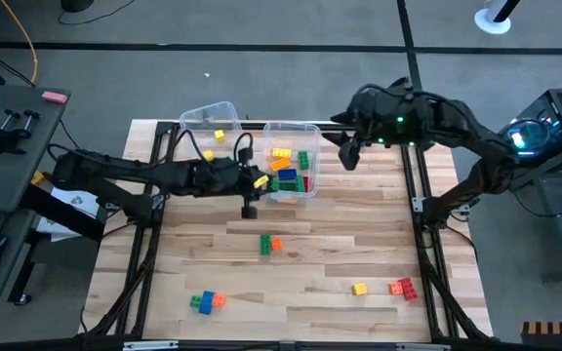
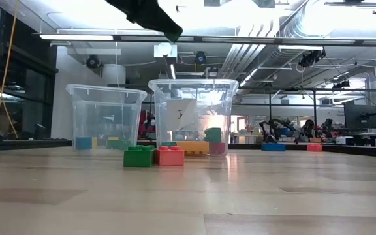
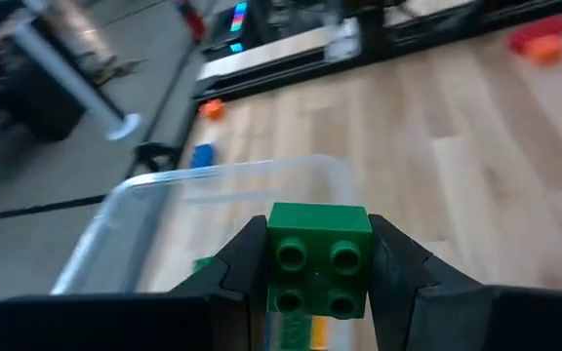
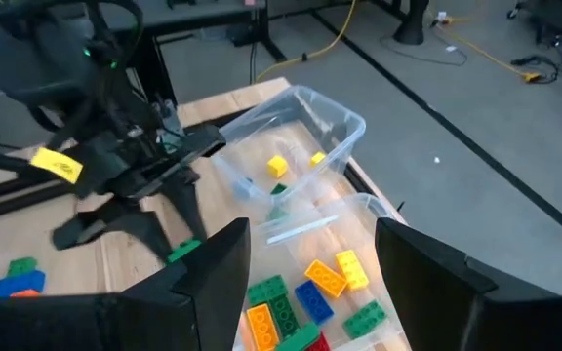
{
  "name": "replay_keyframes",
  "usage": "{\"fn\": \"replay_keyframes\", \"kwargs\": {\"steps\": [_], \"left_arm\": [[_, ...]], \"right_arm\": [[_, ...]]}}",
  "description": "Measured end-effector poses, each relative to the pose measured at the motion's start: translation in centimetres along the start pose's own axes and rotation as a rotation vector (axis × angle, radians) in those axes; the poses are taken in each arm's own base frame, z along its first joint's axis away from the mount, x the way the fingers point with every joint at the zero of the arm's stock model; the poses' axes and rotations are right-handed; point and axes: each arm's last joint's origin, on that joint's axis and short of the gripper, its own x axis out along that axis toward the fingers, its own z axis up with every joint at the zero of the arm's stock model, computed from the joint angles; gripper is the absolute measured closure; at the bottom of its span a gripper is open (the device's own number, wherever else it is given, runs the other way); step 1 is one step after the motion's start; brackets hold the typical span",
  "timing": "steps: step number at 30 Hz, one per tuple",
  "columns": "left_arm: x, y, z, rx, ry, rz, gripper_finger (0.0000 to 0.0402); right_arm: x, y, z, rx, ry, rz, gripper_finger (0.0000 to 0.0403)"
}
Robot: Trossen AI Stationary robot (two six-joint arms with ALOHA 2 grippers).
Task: Sort blocks by size
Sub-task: Put the green small game piece into the left transparent bin, then put the green big game piece into the right transparent bin
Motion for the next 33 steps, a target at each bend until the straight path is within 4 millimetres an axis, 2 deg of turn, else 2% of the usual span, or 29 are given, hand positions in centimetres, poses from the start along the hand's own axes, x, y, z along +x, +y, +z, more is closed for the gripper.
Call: {"fn": "replay_keyframes", "kwargs": {"steps": [3, 7, 10, 14, 17, 20, 24, 29, 33], "left_arm": [[-0.7, 1.5, 0.0, 0.023, 0.049, 0.150, 0.0308], [-3.2, 5.4, -0.5, 0.026, 0.158, 0.452, 0.0308], [-4.5, 8.0, -2.5, -0.026, 0.291, 0.561, 0.0308], [-5.0, 10.5, -6.2, -0.214, 0.436, 0.644, 0.0308], [-4.8, 11.3, -8.4, -0.353, 0.517, 0.628, 0.0308], [-4.7, 11.8, -9.3, -0.429, 0.552, 0.637, 0.0285], [-4.8, 12.2, -9.5, -0.505, 0.533, 0.667, 0.0222], [-4.9, 12.3, -9.5, -0.536, 0.516, 0.616, 0.0153], [-5.6, 12.8, -8.1, -0.573, 0.479, 0.586, 0.0122]], "right_arm": [[-0.7, -0.3, 0.0, 0.004, -0.018, -0.024, 0.0185], [-0.9, -0.5, 0.0, 0.004, -0.026, -0.071, 0.0185], [-0.7, -0.5, 0.0, 0.000, -0.024, -0.082, 0.0185], [-0.5, -0.5, 0.0, -0.004, -0.019, -0.086, 0.0185], [-0.5, -0.5, 0.0, 0.001, -0.020, -0.086, 0.0185], [-0.5, -0.5, 0.0, 0.003, -0.020, -0.086, 0.0185], [-0.5, -0.5, 0.0, 0.003, -0.019, -0.086, 0.0185], [-0.5, -0.5, 0.0, -0.004, -0.019, -0.086, 0.0185], [-0.5, -0.6, 0.0, 0.000, -0.025, -0.130, 0.0185]]}}
